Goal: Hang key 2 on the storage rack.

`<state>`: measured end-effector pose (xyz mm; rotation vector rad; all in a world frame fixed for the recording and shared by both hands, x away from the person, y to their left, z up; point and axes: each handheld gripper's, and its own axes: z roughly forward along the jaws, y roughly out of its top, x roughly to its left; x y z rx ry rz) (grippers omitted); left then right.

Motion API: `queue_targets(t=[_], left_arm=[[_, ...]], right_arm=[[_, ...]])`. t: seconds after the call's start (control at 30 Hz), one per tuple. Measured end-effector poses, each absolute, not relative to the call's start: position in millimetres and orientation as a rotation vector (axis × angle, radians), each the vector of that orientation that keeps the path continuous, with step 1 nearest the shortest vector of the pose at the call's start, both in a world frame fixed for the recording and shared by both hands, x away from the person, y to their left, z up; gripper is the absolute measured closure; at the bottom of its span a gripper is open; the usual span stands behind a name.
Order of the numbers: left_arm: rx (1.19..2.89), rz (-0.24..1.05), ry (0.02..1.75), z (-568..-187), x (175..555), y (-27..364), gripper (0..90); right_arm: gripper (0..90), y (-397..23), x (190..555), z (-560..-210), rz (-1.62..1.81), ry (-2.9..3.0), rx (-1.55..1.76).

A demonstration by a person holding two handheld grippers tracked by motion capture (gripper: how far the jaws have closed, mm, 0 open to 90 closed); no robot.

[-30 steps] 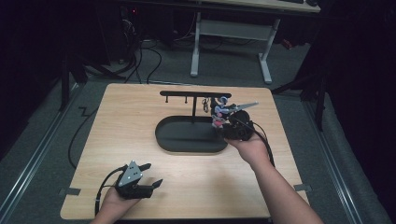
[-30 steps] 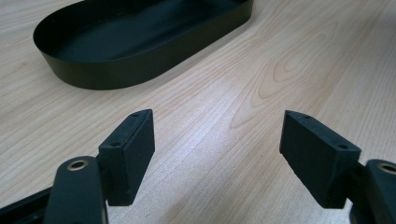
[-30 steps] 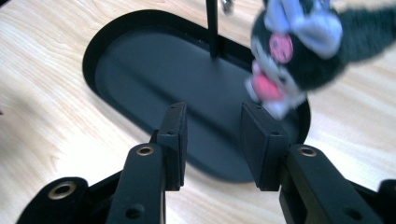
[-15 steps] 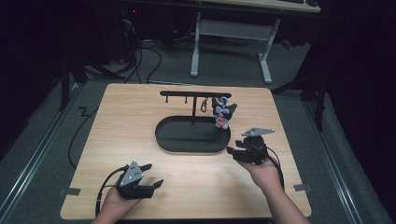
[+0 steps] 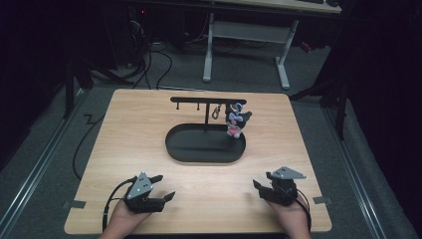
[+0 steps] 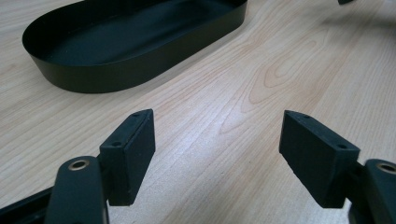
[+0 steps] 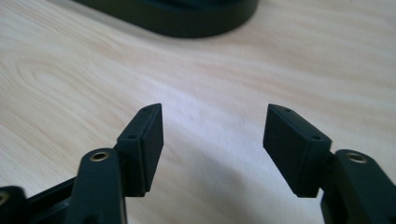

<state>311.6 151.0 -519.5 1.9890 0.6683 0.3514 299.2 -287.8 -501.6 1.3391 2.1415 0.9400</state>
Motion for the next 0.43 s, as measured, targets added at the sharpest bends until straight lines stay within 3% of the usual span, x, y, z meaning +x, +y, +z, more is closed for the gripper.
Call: queue_targets(t=[0.17,0.43], left_arm=[[1.973,0.342,0.656,-515.5,307.1,147.8,27.7],[1.984,0.346,0.65,-516.2,306.0,141.9,27.6]], right_arm=[[32.1,-303.3,269.5,-519.3,1.094,2.019,1.367],[29.5,-304.4,268.7,-523.5,1.102,2.023,1.361]])
